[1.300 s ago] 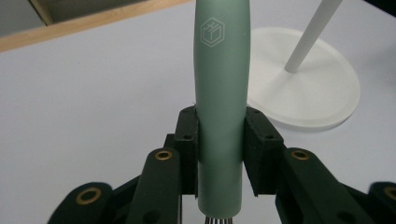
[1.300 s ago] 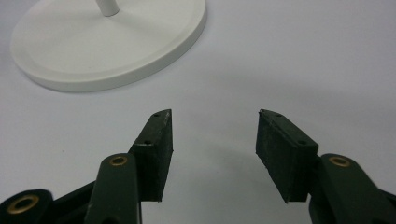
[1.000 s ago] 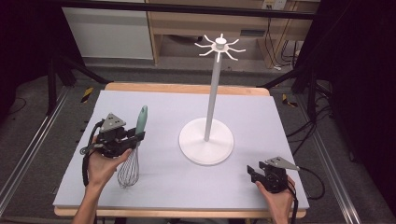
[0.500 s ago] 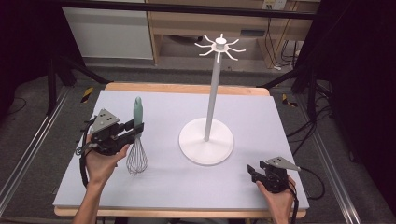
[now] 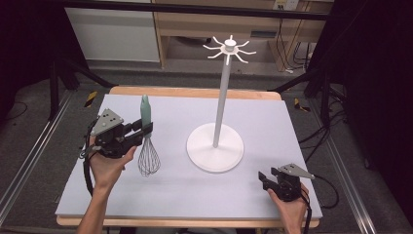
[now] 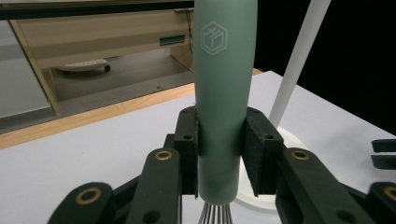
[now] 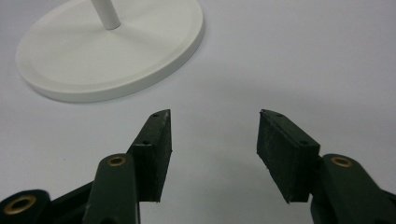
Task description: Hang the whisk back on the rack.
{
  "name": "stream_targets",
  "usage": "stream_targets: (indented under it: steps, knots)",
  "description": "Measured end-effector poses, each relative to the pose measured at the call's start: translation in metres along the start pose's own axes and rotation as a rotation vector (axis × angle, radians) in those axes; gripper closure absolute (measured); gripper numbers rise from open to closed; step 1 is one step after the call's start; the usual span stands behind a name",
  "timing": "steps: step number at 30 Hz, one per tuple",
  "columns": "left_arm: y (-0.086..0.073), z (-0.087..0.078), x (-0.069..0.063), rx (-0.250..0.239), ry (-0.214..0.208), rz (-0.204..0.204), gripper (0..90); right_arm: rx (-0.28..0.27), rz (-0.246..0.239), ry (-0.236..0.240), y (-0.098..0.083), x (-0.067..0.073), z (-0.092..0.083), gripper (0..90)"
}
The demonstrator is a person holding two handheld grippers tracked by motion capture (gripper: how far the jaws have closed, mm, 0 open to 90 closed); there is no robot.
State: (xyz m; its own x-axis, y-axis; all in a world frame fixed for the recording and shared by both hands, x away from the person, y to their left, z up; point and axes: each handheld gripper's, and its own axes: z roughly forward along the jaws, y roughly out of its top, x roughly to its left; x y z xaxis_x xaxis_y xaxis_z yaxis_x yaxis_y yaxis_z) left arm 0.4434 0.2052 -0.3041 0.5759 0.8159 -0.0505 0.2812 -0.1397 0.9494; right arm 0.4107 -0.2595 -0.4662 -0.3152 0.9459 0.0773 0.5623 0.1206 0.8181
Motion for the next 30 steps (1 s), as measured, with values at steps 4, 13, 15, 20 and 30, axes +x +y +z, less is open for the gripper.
stream_targets:
  steps: [4, 13, 15, 20, 30]
  knots:
    - [0.007, 0.001, -0.003, -0.016, -0.012, 0.004, 68.5, 0.000, 0.000, 0.000, 0.000, 0.000, 0.000, 45.0]
    - [0.022, 0.005, -0.012, -0.037, -0.038, 0.011, 68.4, -0.007, 0.000, 0.001, 0.000, 0.000, -0.001, 44.5]
    - [0.027, 0.006, -0.014, -0.042, -0.047, 0.015, 68.4, -0.012, 0.002, 0.002, 0.000, -0.001, -0.001, 44.3]
    - [0.040, 0.010, -0.023, -0.050, -0.077, 0.044, 68.4, -0.013, 0.004, 0.004, -0.001, -0.002, 0.000, 42.6]
    - [0.053, 0.020, -0.031, -0.051, -0.110, 0.051, 68.4, -0.009, -0.003, 0.001, 0.000, -0.001, 0.002, 41.7]
